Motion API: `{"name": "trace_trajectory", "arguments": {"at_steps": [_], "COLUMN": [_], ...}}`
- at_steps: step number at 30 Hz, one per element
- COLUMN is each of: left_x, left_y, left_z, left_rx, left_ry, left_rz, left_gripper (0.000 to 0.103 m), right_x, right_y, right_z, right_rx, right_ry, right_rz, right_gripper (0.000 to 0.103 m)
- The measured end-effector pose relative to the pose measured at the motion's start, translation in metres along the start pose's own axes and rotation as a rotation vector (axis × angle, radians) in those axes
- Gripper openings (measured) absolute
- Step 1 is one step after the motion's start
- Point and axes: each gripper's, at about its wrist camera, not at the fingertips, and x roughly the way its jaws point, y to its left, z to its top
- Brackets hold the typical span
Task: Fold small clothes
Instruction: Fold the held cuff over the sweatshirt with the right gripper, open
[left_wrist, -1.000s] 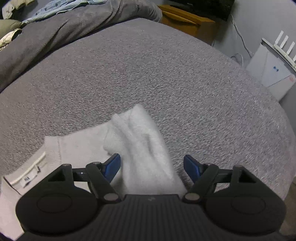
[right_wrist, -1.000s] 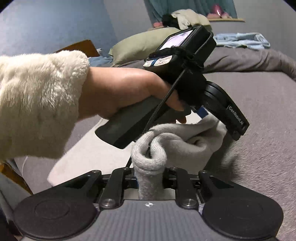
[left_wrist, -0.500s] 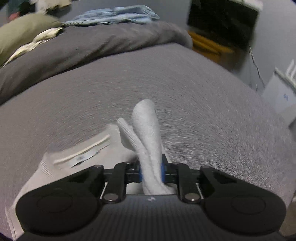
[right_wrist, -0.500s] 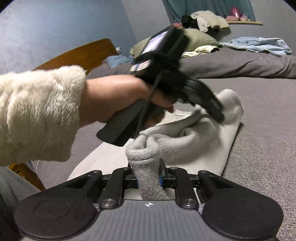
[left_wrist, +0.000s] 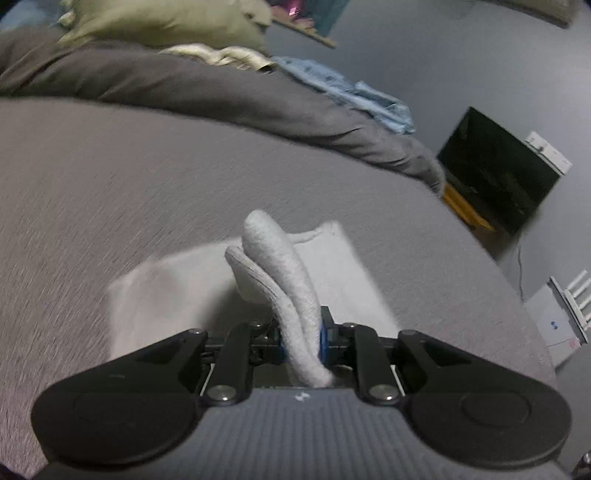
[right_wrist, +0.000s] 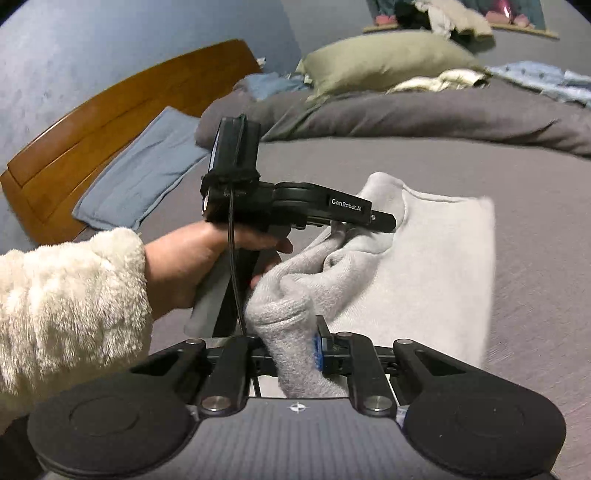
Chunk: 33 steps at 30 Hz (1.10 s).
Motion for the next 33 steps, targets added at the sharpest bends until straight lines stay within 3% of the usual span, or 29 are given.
{"name": "trace_trajectory", "arguments": {"at_steps": [5, 12, 19, 23, 28, 33], "left_x": [-0.003, -0.023, -0.013, -0.014, -0.038, -0.029], "left_y": [0.03, 0.064, 0.102, 0.11, 0.122, 0.139], "left_z": [-0.015, -0.006, -0.025, -0.028, -0.026, -0.037], "left_rx": [-0.007, -0.046, -0.07, -0.095, -0.136, -0.12], "left_ry": [0.001, -0.073, -0.039, -0.068, -0.151, -0.067], "left_rz": [0.019, 0.001, 0.017, -0.009, -0.033, 0.011], "left_gripper": [0.012, 0.012, 0.012, 0.01, 0.01, 0.01], "right_x": [0.041, 0.059, 0.079, 0.09, 0.091, 0.108], "right_y": [0.022, 0.033, 0.034, 0.038, 0.047, 0.052], "right_z": [-0.021, -0.002, -0.009, -0.01, -0.003, 0.005], "right_rx": [-0.057, -0.133, -0.146, -0.138, -0.153, -0.136], "right_ry": [0.066, 0.034, 0.097, 0.113, 0.063, 0.094], "right_rz": [0.026, 0.061, 0.075, 0.078, 0.106, 0.125], "right_gripper": [0.017, 0.017, 0.017, 0.017, 0.017, 0.017]}}
